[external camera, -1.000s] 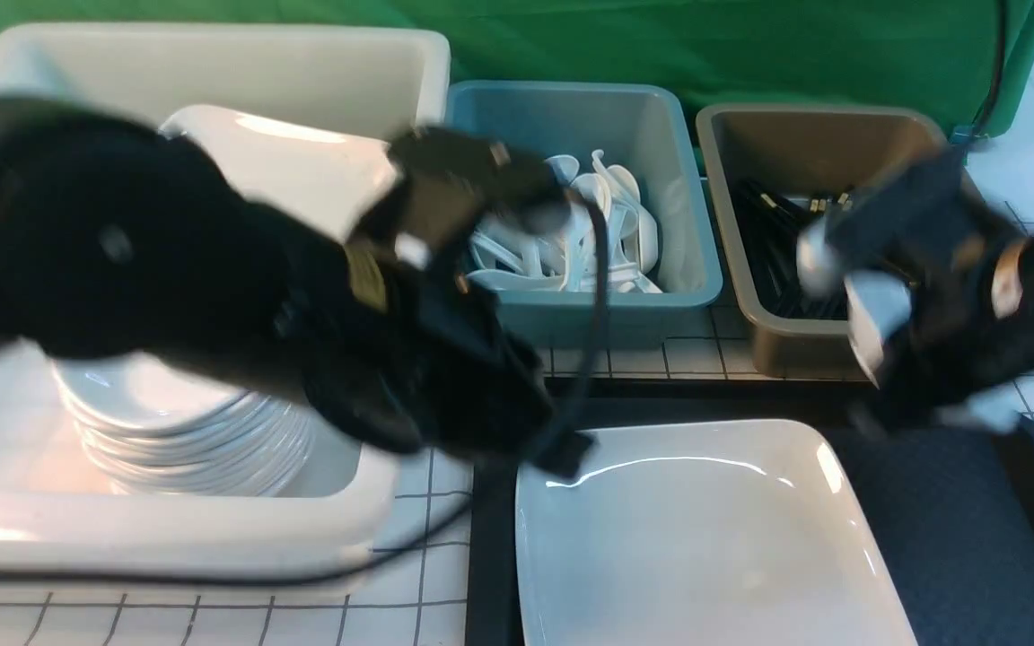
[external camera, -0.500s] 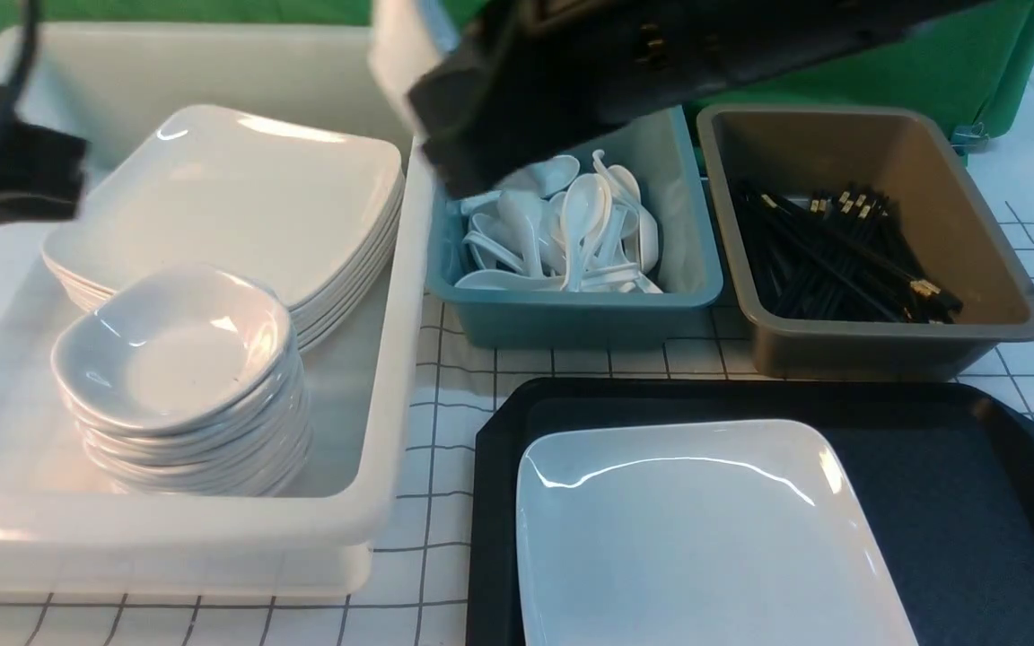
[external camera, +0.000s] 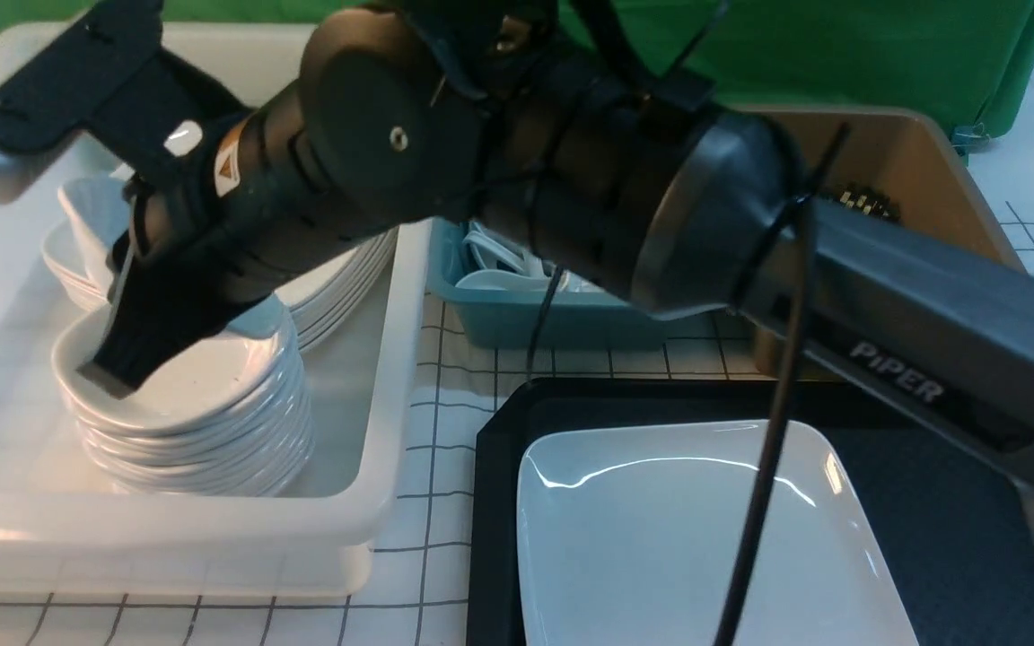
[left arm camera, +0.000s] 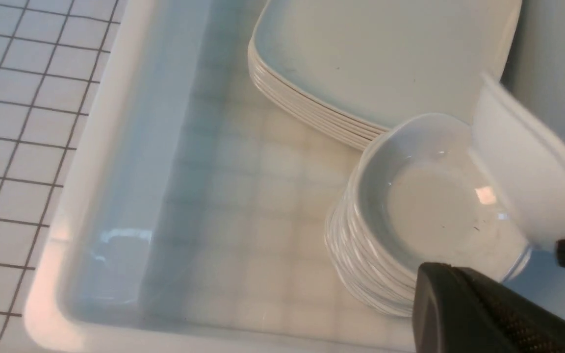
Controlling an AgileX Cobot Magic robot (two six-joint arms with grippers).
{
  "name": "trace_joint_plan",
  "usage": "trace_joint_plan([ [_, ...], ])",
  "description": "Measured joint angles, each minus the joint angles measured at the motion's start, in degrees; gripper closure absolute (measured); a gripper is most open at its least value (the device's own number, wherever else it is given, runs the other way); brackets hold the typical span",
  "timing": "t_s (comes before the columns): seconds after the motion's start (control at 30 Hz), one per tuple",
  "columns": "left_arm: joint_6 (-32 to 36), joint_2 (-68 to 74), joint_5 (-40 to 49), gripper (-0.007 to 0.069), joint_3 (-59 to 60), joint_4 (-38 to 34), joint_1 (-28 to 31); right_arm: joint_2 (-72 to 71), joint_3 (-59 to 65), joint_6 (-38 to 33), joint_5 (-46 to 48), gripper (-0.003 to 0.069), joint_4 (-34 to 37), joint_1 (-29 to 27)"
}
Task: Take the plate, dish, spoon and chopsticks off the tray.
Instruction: Use the right arm to put the small plate into the large storage box on the left
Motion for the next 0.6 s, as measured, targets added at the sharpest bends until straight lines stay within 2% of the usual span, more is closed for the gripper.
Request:
trace_joint_plan([
  [0.1, 0.46, 0.0, 0.31, 0.0627, 0.0, -1.63, 0.0, 0.86, -0.11, -0.57, 0.0, 0.061, 0.0, 0.0],
  [0.17, 1.17, 0.0, 0.31, 0.0627, 0.0, -3.37, 0.0, 1.51, -0.32, -0.99, -0.07, 0.0561, 0.0, 0.0],
  [0.4, 2.03, 0.0, 0.31, 0.0627, 0.0, -5.04, 0.0, 1.44, -0.9, -0.6, 1.53, 0.026, 0.01, 0.29],
  [0.47, 2.2, 0.0, 0.41, 0.0627, 0.0, -5.04, 0.0, 0.89, -1.86, 0.41, 4.59, 0.0222, 0.01, 0.29],
  [0.6, 2.63, 0.0, 0.9, 0.0627, 0.0, -6.42, 0.0, -2.32, -5.31, 0.73, 11.11, 0.02, -0.45, 0.24],
])
